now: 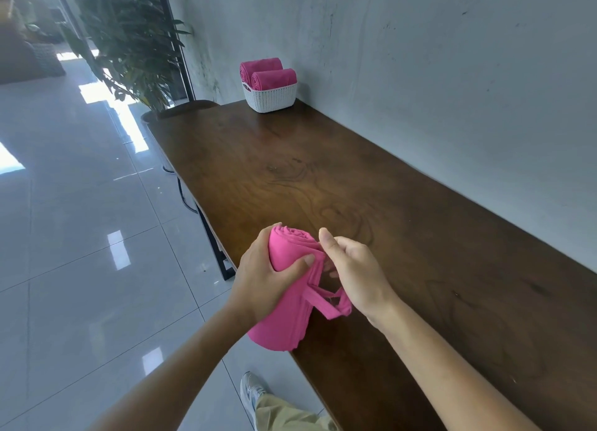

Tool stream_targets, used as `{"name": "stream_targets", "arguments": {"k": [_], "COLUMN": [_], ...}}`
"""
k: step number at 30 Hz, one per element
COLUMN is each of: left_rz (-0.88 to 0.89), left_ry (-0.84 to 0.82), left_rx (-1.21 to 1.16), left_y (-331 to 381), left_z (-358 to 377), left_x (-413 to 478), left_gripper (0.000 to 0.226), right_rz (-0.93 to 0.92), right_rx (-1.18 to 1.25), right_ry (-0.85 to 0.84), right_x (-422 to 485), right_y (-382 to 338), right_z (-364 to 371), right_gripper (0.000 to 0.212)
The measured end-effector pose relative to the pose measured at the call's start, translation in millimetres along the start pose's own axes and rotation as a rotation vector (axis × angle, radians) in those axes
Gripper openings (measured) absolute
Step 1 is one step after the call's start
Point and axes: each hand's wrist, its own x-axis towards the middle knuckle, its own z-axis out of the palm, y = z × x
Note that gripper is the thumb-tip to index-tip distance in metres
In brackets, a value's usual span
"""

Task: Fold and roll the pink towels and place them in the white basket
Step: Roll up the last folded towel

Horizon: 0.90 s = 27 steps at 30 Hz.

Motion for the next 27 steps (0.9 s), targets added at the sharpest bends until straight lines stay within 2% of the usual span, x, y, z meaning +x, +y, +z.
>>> {"name": "stream_targets", "arguments": {"k": [4,8,11,13,17,19,27], "left_rz": [-0.076,-0.083,-0.095,-0.098,-0.098,-0.103,-0.118], "left_ry": [0.065,0.142,0.169,0.183,0.215,0.219,0.199], "left_rx": [-0.188,-0.174,-0.174,-0.173,-0.150,-0.147,-0.139], "left_y": [-0.4,-1.6,-2.8,-3.7,-6.7,-8.3,-13.4], "left_z": [-1.7,-5.8,-8.7,-10.5,-13.8,-15.2,-16.2], "left_x": [-4.9,-8.3,-9.8,-10.4,-10.6,-10.3,-15.6], "left_gripper": [0.077,0.083,0.097,0.102,0.097,0.094,0.092], "right_rz": [0.063,0.127,0.171,0.229,0.330,0.327,0.254], "right_rx": [0.042,0.036,0.126,0.309,0.727,0.864,1.111], "right_ry": [-0.180,-0.298,-0.283,-0.269,-0.301,-0.260,-0.069], "right_x": [-9.4,-24.4,-29.7,-31.4,-35.2,-36.9,-39.7], "right_y": [11.0,14.5,16.4,18.3,18.6,14.6,-4.5], "right_z": [-1.0,-1.2,-0.3,-1.4,-2.4,0.7,11.4], "right_gripper": [0.049,0.041,0.030,0.026,0.018,0.015,0.025]}}
